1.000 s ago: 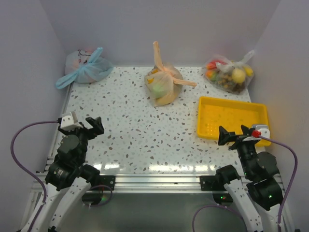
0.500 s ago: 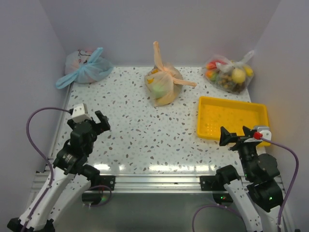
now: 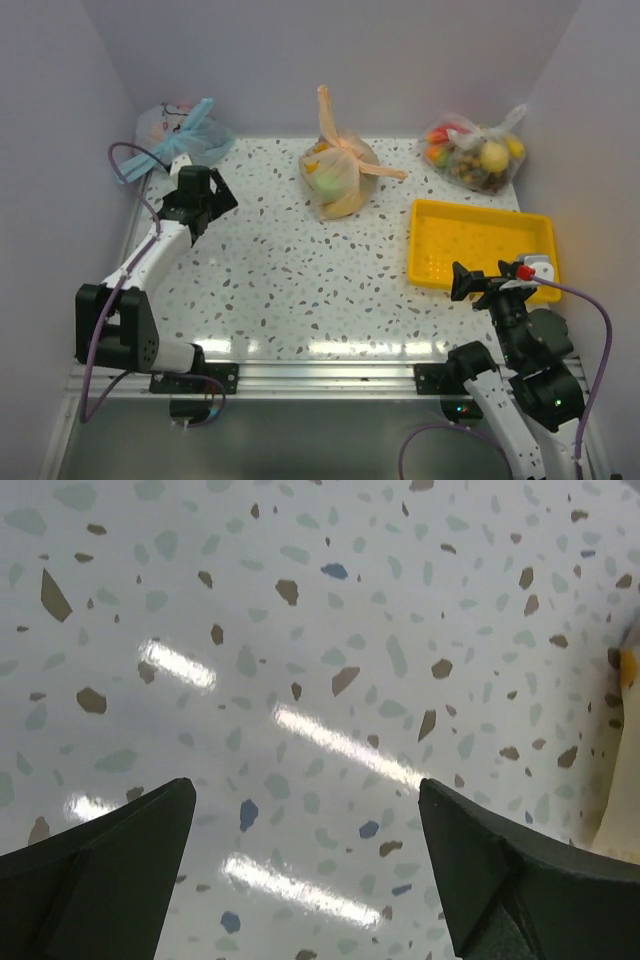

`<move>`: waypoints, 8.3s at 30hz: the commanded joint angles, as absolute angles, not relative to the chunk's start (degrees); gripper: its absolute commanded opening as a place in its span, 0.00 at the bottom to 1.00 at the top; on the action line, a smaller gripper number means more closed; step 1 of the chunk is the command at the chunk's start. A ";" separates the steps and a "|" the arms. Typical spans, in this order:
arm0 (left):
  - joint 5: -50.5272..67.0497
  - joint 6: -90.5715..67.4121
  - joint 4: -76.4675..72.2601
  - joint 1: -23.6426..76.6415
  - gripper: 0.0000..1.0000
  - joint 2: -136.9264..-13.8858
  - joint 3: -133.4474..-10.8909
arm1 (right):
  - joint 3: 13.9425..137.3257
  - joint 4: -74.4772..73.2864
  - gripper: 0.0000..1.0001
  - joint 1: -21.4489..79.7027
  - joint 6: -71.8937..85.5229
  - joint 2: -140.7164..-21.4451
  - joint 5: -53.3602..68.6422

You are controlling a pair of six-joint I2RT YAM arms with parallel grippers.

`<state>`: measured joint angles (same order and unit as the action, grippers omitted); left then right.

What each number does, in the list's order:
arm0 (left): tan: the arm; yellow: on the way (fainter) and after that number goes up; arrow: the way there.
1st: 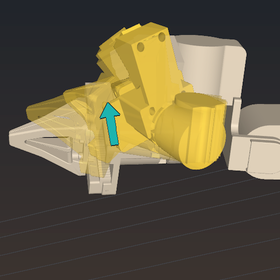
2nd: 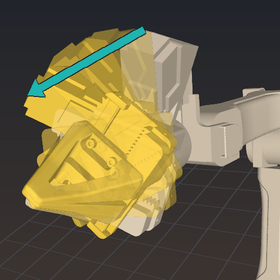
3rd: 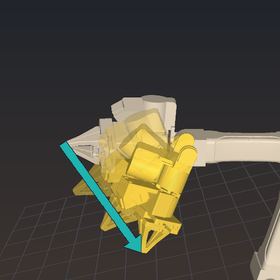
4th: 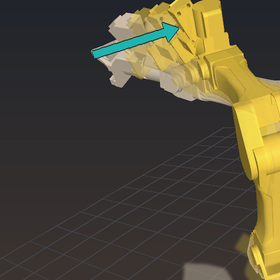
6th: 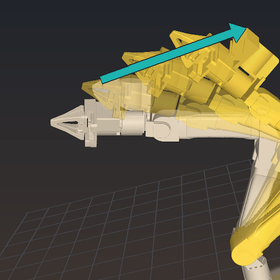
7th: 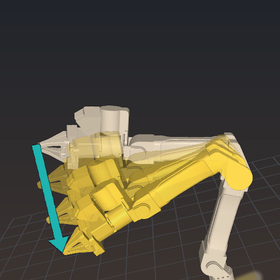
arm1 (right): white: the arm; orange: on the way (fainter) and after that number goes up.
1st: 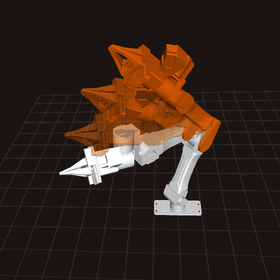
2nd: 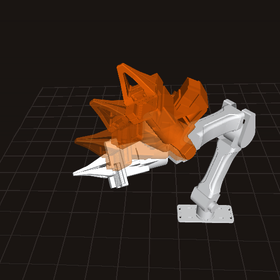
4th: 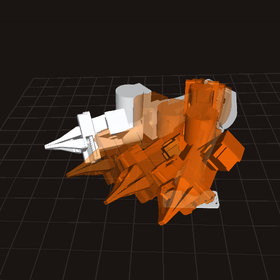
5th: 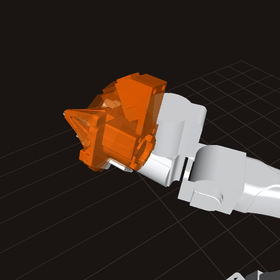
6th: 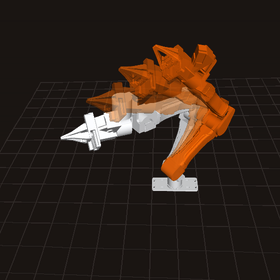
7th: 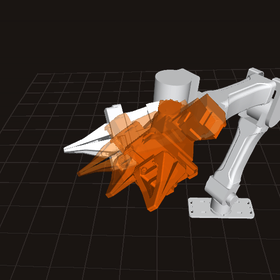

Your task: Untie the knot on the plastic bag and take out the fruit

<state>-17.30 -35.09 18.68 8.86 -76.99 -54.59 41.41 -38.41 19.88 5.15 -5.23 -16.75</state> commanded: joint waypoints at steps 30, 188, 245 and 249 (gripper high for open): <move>-5.99 -60.81 -28.29 -12.65 0.81 -132.62 -91.23 | 43.07 -38.85 0.99 19.78 4.40 -11.77 -13.10; -1.14 -28.30 29.36 25.05 0.01 -52.91 -46.76 | 62.48 -23.73 0.99 69.34 -7.01 -75.84 -18.08; -15.99 -21.02 28.22 23.29 0.05 -63.44 -52.72 | 54.39 -10.08 0.00 52.91 16.79 -60.47 -25.95; -13.46 -20.30 27.86 23.20 0.40 -64.34 -60.11 | 59.49 -13.35 0.00 52.82 17.93 -60.82 -19.43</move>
